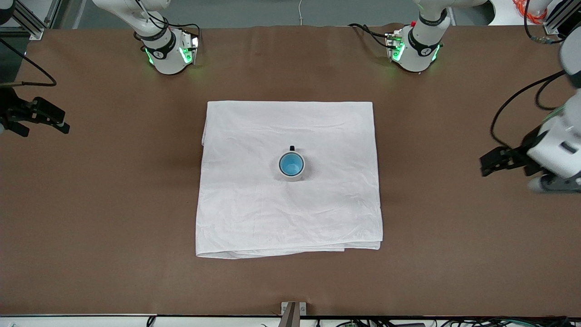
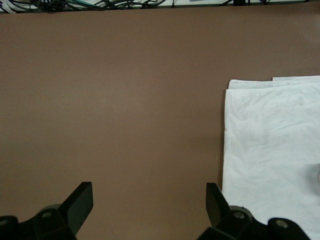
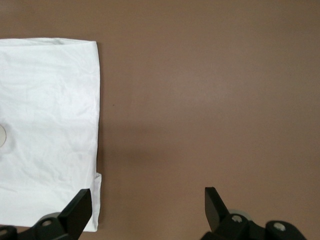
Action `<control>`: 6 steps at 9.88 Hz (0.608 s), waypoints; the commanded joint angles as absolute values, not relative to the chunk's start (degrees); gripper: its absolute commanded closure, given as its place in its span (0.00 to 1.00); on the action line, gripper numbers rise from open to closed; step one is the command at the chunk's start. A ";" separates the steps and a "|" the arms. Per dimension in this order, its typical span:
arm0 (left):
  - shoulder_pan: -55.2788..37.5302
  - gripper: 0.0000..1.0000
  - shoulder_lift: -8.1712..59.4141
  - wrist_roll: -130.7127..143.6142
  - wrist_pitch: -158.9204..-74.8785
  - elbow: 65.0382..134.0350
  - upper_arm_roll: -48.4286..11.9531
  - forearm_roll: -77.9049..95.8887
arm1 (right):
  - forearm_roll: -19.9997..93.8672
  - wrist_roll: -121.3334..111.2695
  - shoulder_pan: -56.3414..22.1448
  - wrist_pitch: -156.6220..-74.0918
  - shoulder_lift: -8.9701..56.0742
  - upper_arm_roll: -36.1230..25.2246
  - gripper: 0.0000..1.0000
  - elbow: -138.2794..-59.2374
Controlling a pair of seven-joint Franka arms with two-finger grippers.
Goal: Place blue cup into white mug on cloth
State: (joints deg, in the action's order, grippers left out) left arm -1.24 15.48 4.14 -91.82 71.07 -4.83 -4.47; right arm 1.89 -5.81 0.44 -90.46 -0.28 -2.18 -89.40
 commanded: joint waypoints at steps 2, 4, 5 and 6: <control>-4.04 0.00 10.38 1.40 -91.58 76.80 1.49 -0.46 | 1.41 -4.92 1.05 -87.36 -0.18 -2.20 0.01 -87.89; -3.78 0.00 4.87 2.28 -95.86 84.94 1.14 -0.09 | 1.49 -5.10 1.58 -87.80 -0.09 -2.20 0.01 -87.89; -3.69 0.00 1.27 2.55 -98.93 90.56 1.23 0.87 | 1.49 -5.01 1.41 -87.98 -0.09 -2.11 0.01 -87.89; -3.60 0.00 -0.51 2.81 -99.92 93.14 1.23 1.05 | 1.49 -4.92 1.15 -87.98 0.09 -2.11 0.01 -87.89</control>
State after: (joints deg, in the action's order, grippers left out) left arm -3.22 5.74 2.29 -96.92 85.10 0.65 0.12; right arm 1.85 -5.75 0.92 -88.24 -0.27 -2.63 -88.63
